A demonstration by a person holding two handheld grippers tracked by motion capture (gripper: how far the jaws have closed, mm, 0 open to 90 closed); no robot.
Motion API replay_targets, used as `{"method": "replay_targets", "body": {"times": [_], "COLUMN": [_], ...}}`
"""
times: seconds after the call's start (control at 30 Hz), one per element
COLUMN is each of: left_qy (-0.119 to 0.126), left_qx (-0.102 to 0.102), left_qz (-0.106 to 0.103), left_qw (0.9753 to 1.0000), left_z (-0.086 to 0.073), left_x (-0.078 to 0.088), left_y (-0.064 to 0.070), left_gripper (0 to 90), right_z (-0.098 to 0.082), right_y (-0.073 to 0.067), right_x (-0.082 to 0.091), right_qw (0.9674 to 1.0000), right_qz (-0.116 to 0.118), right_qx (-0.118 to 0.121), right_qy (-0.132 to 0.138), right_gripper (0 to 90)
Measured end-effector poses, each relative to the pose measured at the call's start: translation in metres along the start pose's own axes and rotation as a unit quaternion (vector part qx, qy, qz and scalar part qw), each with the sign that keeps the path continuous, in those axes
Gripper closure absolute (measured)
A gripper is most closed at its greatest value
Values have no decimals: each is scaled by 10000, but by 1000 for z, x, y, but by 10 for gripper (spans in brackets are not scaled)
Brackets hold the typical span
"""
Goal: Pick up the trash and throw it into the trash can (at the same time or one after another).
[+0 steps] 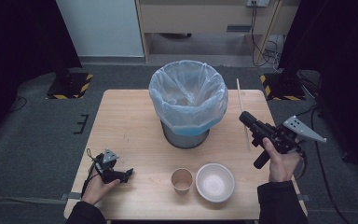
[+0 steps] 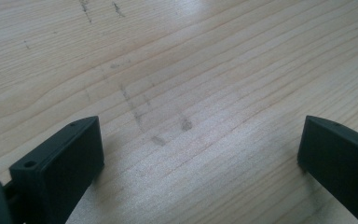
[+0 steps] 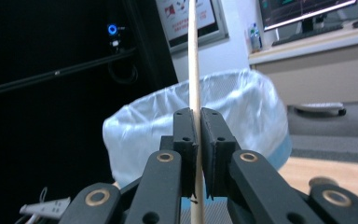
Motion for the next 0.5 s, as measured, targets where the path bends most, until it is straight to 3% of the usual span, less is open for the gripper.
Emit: {"method": "replay_targets", "body": {"times": [0.23, 0.5], "left_qy": [-4, -3], "left_qx": [-10, -9], "left_qz": [-2, -2], "left_qw": [10000, 10000], "left_z": [0, 0], "left_x": [0, 0], "left_y": [0, 0], "left_gripper": [0, 0], "right_z": [21, 36], "right_y": [-3, -6], "right_x": [-12, -31], "right_qw": [9996, 9994], "right_qz": [-3, -17], "right_qx": [1, 62], "right_qy": [268, 351], "right_gripper": [857, 857]}}
Point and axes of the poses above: each handheld gripper's, and its own axes: x roughly backward along the jaws, z roughly out of its top, y roughly to its right, the point moved 5 cm from there along -x, roughly forward along the jaws, and after that the axes turned 2 degrees about z, right-handed, at the moved point
